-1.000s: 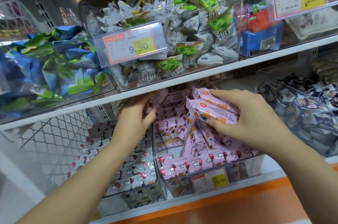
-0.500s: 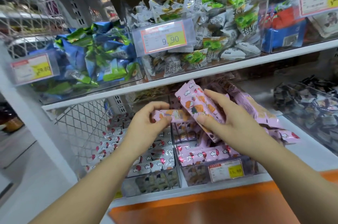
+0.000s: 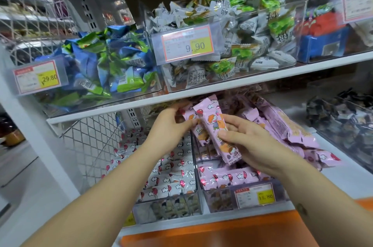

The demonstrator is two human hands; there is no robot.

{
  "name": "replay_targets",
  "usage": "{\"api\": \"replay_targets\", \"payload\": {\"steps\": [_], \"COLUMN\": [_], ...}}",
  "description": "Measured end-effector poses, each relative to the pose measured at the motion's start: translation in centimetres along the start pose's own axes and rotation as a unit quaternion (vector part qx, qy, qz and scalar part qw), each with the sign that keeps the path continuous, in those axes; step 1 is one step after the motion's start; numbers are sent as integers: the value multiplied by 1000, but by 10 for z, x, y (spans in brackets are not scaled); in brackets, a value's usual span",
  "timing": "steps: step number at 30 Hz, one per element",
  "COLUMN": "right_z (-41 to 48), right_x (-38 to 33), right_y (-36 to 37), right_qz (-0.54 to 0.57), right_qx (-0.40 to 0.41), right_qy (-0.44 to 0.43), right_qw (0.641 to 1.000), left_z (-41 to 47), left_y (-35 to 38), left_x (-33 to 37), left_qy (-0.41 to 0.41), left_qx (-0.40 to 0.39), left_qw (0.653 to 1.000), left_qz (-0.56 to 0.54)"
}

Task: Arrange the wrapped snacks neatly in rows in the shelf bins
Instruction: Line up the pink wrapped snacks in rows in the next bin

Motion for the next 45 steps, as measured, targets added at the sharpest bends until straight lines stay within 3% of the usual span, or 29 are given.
{"api": "replay_targets", "payload": {"steps": [2,6,12,18,22,29,35,40,45], "right_z": [6,20,40,36,30,28,30,30,37], "right_x": [1,9,28,32,27,20,26,27,26], "right_y": [2,8,8,6,12,16,14,17,19], "right_qz": [4,-108,-201,-279,-373,-366,-320,-376,-383], "right_qx": [24,81,103,53,21,14,16,-18,-30], "right_qy": [-2,-1,-8,43,65,91,125,150,190], "right_qw": [1000,991,974,958,925,926,939,914,904], "left_z": [8,21,33,22,20,25,37,40,8], "left_y": [2,6,-2,12,15,2,1,2,-4], "left_x": [0,-3,-19,-42,-45,-46,-40,-30,-33], "left_qy": [17,19,13,21,19,-24,-30,-28,-27], "left_qx": [2,-21,-29,-17,-45,-104,-174,-226,-181], "left_qw": [1000,998,995,995,995,992,960,933,976], "left_qz": [13,57,99,99,92,60,218,280,115]}}
Point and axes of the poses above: each hand's wrist, its own z-axis towards the middle knuckle, its own y-axis out of the palm, x = y × z, the point moved 1 cm from there along z, towards the middle knuckle, and after that the axes turned 10 degrees about -z, right-handed, at the moved point
